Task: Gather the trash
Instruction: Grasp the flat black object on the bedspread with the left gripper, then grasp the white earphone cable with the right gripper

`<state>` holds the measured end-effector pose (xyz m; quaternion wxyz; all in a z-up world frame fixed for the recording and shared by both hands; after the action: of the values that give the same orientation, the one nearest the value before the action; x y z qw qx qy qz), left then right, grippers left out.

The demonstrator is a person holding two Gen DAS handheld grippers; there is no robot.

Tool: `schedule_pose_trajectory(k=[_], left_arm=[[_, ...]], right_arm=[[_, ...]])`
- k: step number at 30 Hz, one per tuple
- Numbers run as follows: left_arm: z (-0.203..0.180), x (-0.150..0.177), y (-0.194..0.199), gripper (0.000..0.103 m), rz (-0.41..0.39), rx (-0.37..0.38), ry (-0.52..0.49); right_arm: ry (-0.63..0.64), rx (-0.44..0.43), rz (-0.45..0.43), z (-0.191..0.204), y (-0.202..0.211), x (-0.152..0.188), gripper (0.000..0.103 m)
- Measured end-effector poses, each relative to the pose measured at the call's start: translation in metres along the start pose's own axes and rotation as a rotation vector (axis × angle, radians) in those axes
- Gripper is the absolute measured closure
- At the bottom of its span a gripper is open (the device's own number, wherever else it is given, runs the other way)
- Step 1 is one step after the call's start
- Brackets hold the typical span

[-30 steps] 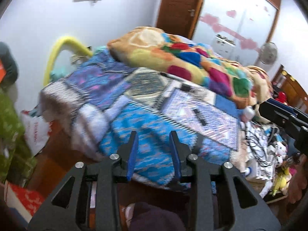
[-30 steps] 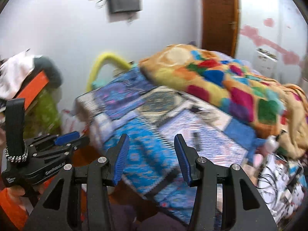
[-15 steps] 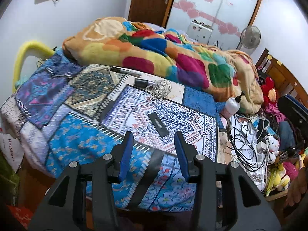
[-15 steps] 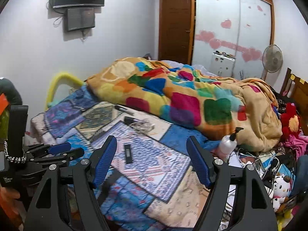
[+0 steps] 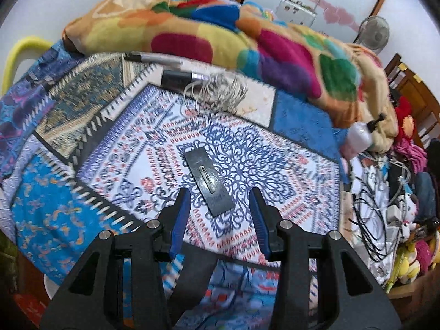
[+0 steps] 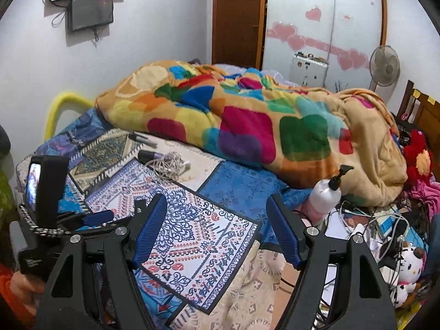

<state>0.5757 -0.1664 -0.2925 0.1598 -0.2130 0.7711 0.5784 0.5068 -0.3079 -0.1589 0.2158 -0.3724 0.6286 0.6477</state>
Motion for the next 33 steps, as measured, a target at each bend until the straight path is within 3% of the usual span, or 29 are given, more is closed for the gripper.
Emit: schedule_pose_trajectory(k=[4,9,12,13,15,19,25,33], left_arm=[[0.007,0.001,-0.031,0.060,0.043,-0.056,0.043],[0.004,-0.003,-0.036,0.062,-0.016,-0.088,0.018],[0.007,-0.003,-0.037,0.078,-0.049,-0.122,0.001],[0.009,-0.003,-0.037,0.079,-0.057,-0.109,0.002],[0.017,-0.006,-0.034,0.091,-0.064,-0.069,0.024],[0.034,-0.014,-0.030,0.091,-0.051,0.011,0.064],[0.051,-0.027,-0.009,0.091,-0.110,0.009,0.035],[0.072,-0.041,0.007,0.091,-0.159,0.007,0.047]], right_arm=[[-0.026,-0.013,0.036,-0.003,-0.022,0.003,0.031],[-0.069,-0.075,0.089,-0.002,-0.052,-0.001,0.031],[-0.083,-0.125,0.126,0.002,-0.068,-0.004,0.031],[-0.087,-0.138,0.135,0.004,-0.072,-0.006,0.031],[-0.088,-0.162,0.149,0.010,-0.081,-0.008,0.031],[-0.058,-0.215,0.192,0.030,-0.103,-0.013,0.031],[-0.052,-0.279,0.243,0.059,-0.137,-0.020,0.031],[-0.090,-0.280,0.319,0.085,-0.190,-0.016,0.032]])
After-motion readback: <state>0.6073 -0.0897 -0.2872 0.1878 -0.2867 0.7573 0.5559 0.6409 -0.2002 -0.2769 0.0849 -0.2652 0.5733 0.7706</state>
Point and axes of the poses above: each gripper's, at about its wrist camera, not at the fingertips, and y roughly against the way its jaws point, z to its left, x to its underside, the point moved 7 cm from there along -y, roughly the way its jaws point, and after that the axes turned 4 degrees about x, right-handed, at the moved point
